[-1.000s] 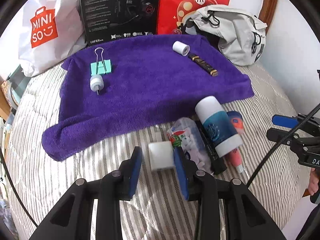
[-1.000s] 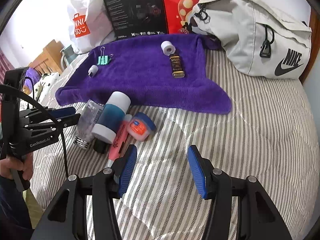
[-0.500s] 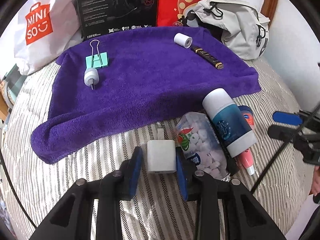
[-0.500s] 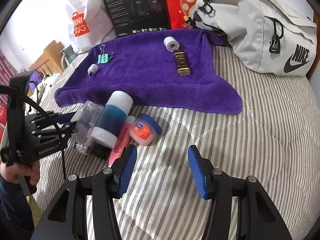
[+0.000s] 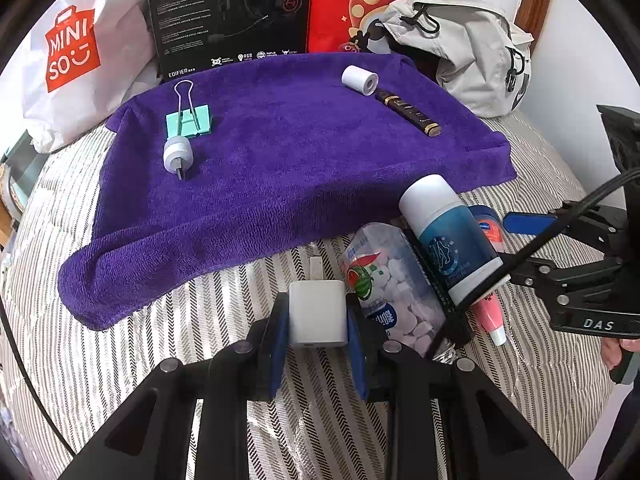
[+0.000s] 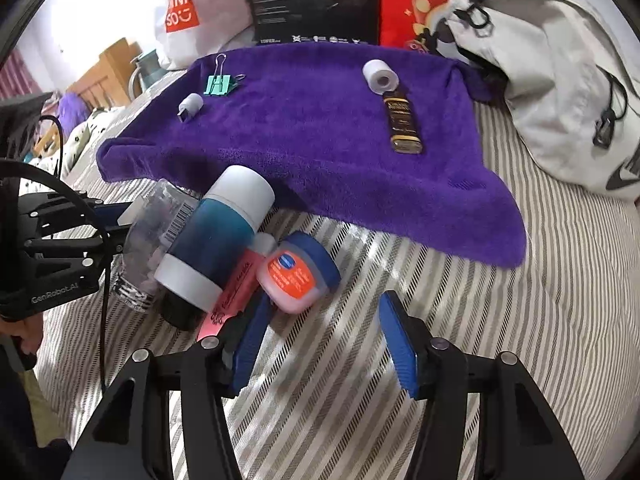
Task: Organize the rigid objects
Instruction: 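Grasp the white charger cube with the left tool while the right tool grasps the Vaseline jar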
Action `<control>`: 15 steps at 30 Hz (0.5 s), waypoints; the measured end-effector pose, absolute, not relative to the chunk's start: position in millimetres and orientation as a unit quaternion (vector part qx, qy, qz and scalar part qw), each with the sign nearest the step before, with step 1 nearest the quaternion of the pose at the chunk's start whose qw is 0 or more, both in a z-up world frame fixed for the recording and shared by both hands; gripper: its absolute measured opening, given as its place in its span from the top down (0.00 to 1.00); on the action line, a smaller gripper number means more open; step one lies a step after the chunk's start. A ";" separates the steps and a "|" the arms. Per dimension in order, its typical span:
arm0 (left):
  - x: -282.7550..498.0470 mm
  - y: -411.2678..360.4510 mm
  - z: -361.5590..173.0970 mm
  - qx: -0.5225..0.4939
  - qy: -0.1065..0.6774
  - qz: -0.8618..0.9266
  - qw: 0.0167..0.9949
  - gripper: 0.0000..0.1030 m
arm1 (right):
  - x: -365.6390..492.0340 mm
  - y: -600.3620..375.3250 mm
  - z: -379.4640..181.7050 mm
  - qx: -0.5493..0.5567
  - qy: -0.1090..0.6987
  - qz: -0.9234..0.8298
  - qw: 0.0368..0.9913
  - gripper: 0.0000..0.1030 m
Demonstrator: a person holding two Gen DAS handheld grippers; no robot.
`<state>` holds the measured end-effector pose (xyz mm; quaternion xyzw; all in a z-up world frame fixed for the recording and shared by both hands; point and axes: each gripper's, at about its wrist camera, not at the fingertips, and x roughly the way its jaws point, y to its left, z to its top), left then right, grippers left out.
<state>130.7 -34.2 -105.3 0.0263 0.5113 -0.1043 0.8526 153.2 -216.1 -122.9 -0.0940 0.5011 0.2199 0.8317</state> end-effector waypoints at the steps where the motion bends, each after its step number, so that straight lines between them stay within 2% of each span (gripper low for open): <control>1: 130.6 -34.1 -105.4 0.026 0.511 -0.105 0.853 0.75 | 154.7 -214.9 -123.4 -0.097 0.499 0.221 0.832 0.44; 7: 130.4 -34.7 -106.0 0.025 0.512 -0.105 0.852 0.75 | 160.8 -206.3 -125.2 -0.130 0.478 0.234 0.836 0.44; 8: 130.4 -35.0 -106.1 0.024 0.512 -0.105 0.852 0.75 | 160.6 -205.8 -125.0 -0.129 0.476 0.236 0.837 0.49; 9: 130.5 -35.0 -106.0 0.024 0.511 -0.105 0.853 0.75 | 159.8 -205.1 -124.7 -0.129 0.474 0.242 0.837 0.62; 15: 129.1 -31.1 -104.8 0.020 0.511 -0.105 0.853 0.75 | 153.1 -217.7 -120.9 -0.132 0.492 0.218 0.832 0.64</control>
